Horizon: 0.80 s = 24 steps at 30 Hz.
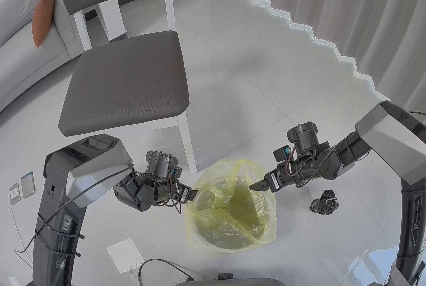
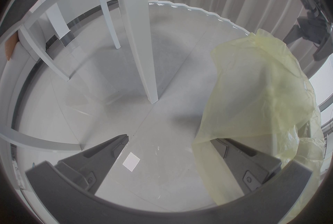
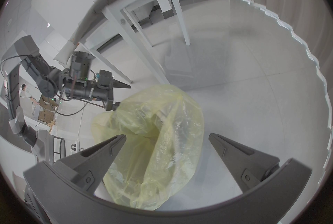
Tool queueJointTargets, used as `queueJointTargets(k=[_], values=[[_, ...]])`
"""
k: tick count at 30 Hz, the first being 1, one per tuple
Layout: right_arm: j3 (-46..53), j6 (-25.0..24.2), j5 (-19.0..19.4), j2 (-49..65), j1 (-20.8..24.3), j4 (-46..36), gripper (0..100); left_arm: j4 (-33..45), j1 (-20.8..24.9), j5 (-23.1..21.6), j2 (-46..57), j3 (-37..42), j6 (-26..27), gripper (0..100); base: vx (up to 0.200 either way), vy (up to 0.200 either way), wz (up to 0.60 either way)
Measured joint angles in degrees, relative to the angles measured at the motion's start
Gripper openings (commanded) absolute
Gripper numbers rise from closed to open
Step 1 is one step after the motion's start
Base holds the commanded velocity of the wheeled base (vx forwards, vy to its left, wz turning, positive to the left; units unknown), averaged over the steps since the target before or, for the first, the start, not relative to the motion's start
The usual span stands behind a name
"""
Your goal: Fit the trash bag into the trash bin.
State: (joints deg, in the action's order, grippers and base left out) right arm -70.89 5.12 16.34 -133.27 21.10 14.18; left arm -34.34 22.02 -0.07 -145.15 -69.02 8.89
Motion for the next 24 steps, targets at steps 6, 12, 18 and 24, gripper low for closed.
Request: queueJointTargets(k=[6, 12, 18, 24], values=[[-0.2, 0.6, 0.0, -1.7, -0.6, -0.2, 0, 0.0, 0.1, 0.0, 0.1, 0.1, -0.2, 100, 0.000, 0.000, 0.00], [-0.6, 0.2, 0.1, -2.5, -1.5, -0.3, 0, -0.1, 0.0, 0.0, 0.1, 0.4, -1.0, 100, 0.000, 0.000, 0.00], [-0.7, 0.2, 0.1, -2.6, -1.9, -0.3, 0, -2.3, 0.0, 0.0, 0.1, 1.0, -1.0, 100, 0.000, 0.000, 0.00], [-1.3, 0.9, 0.0, -2.8, -3.1, -2.0, 0, -3.5, 0.1, 0.0, 0.1, 2.2, -1.0, 100, 0.000, 0.000, 0.00]])
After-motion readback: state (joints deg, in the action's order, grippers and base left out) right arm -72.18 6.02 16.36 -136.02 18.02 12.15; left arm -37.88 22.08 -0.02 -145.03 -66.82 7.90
